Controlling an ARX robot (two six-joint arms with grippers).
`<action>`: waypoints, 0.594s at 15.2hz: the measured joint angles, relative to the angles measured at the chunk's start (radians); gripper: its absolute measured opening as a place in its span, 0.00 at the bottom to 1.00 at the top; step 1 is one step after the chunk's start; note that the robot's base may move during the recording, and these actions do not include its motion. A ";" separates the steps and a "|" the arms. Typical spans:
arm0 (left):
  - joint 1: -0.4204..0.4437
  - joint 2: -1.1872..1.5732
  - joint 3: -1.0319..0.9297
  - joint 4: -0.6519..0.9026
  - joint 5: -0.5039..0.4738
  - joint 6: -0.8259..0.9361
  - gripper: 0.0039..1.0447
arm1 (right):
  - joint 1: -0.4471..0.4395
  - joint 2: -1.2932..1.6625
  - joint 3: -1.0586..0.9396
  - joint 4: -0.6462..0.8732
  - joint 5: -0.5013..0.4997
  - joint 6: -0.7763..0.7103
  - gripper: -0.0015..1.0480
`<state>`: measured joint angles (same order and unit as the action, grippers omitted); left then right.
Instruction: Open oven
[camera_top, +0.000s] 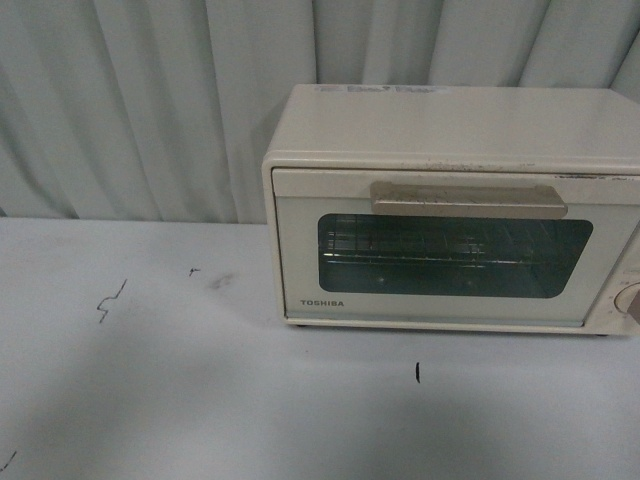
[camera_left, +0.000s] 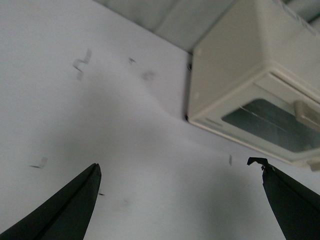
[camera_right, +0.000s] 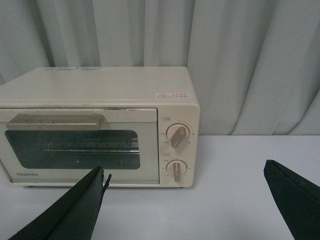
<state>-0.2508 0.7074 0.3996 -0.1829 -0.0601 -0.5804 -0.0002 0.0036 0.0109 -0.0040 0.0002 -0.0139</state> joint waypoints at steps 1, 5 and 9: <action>-0.082 0.116 0.000 0.085 -0.001 -0.080 0.94 | 0.000 0.000 0.000 0.000 0.000 0.000 0.94; -0.322 0.542 0.046 0.336 0.001 -0.338 0.94 | 0.000 0.000 0.000 0.000 0.000 0.000 0.94; -0.451 0.832 0.156 0.460 -0.003 -0.502 0.94 | 0.000 0.000 0.000 0.000 0.000 0.000 0.94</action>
<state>-0.7017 1.5394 0.5560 0.2775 -0.0635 -1.0824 -0.0002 0.0036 0.0109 -0.0040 0.0002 -0.0139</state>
